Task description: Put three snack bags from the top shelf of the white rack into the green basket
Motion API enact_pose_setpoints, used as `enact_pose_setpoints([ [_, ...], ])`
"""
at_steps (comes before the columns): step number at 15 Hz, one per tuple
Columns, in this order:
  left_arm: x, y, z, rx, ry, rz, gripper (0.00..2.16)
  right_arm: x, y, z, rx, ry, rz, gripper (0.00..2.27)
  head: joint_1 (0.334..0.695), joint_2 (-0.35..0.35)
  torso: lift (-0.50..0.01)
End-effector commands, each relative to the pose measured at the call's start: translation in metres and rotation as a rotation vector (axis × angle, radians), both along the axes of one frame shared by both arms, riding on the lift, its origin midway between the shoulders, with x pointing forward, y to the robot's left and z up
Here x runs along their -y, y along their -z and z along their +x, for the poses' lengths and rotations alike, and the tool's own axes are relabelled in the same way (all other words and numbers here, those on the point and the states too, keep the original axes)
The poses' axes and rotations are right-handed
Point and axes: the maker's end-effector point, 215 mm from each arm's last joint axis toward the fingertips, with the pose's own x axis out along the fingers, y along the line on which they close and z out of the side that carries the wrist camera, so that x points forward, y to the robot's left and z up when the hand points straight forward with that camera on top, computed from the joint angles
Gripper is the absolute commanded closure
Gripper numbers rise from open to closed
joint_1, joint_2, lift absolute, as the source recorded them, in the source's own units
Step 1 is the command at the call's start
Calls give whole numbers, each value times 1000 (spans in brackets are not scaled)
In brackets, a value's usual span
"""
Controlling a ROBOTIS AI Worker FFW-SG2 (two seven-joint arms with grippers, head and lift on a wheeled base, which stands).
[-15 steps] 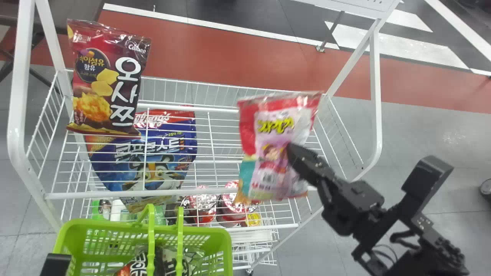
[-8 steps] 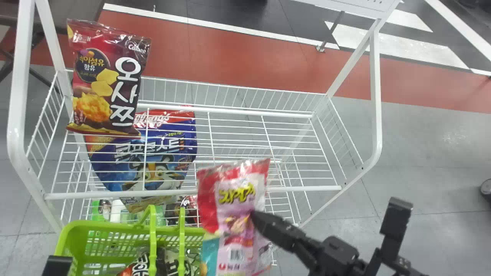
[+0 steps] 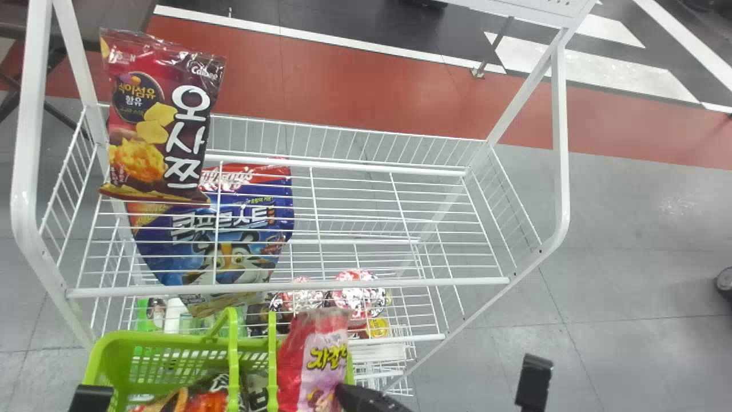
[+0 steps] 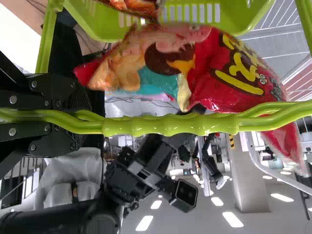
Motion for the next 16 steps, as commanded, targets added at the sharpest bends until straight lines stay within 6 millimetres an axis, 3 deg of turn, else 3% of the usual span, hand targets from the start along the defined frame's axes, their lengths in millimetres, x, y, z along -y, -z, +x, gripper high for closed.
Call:
enact_pose_setpoints([
  [1, 1, 0, -2, -4, 4, -1, 2152, -16, 19, -10, -16, -37, -26, 2135, 695, -350, 0],
  [4, -1, -1, 0, -4, -1, -4, 2152, -10, 42, -15, -30, -34, -88, 2135, 695, -350, 0],
  [7, -2, -2, 0, -3, -1, -6, 2152, 17, 56, 0, 17, 15, -221, 2135, 695, -350, 0],
  [9, 0, -2, 0, -2, 3, -6, 2152, 16, 54, -1, 15, 16, -212, 2115, 695, -350, 0],
  [10, 0, -2, 0, 0, 4, -5, 2152, 10, 48, -3, 21, 1, -189, 1740, 695, -350, 0],
  [11, 0, -1, 0, 0, 3, -3, 2152, 3, 43, -5, 26, -12, -173, 977, 695, -350, 0],
  [12, 0, -1, 0, 0, 3, -3, 2152, -2, 38, -6, 27, -27, -165, 76, 695, -350, 0],
  [13, -1, -1, 1, 2, 1, 0, 2152, -5, 35, -7, 31, -35, -163, -2, 695, -350, 0],
  [16, -2, -1, 2, 1, -3, 1, 2152, -3, 19, 0, 73, -36, -173, 53, 695, -350, 0],
])
